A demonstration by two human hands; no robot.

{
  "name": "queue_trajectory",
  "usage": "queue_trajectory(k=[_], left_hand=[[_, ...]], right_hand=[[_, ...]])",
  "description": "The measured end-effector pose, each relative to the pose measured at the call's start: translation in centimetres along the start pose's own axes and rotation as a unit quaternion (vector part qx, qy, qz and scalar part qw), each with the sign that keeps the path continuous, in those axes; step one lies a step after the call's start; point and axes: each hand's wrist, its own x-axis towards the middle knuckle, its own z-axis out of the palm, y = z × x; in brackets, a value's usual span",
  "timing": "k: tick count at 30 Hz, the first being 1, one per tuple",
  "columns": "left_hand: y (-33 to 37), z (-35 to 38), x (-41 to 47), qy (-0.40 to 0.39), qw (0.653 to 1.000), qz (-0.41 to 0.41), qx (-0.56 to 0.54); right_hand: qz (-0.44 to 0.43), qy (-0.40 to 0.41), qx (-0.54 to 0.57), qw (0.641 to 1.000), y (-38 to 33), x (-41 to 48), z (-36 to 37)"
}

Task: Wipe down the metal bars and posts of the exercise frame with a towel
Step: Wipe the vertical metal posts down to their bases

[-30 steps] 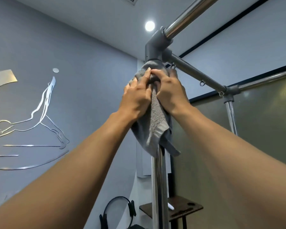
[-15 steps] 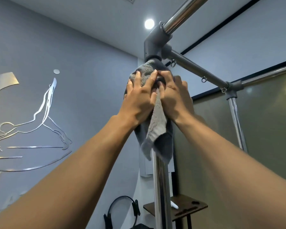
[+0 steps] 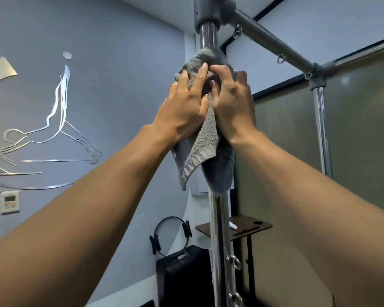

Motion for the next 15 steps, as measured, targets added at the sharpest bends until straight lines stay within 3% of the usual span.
queue_trajectory(k=[4, 7, 10, 12, 15], left_hand=[[-0.3, 0.7, -1.4, -0.006, 1.0, -0.007, -0.003], [0.7, 1.5, -1.7, 0.053, 0.997, -0.024, -0.051], [2.2, 1.8, -2.0, 0.102, 0.995, 0.005, -0.015], [2.7, 2.0, -1.8, 0.076, 0.997, 0.023, 0.026], [1.5, 2.2, -2.0, 0.059, 0.997, 0.045, 0.024]], right_hand=[[-0.112, -0.06, -0.111, 0.986, 0.1, -1.4, -1.0], [-0.149, -0.061, -0.094, 0.982, 1.1, -0.4, -1.1], [-0.095, -0.047, 0.044, 0.993, 2.7, 1.0, -1.1], [-0.043, -0.022, 0.104, 0.993, 3.1, 0.7, -1.1], [-0.009, -0.016, 0.071, 0.997, 2.0, -0.9, -0.8]])
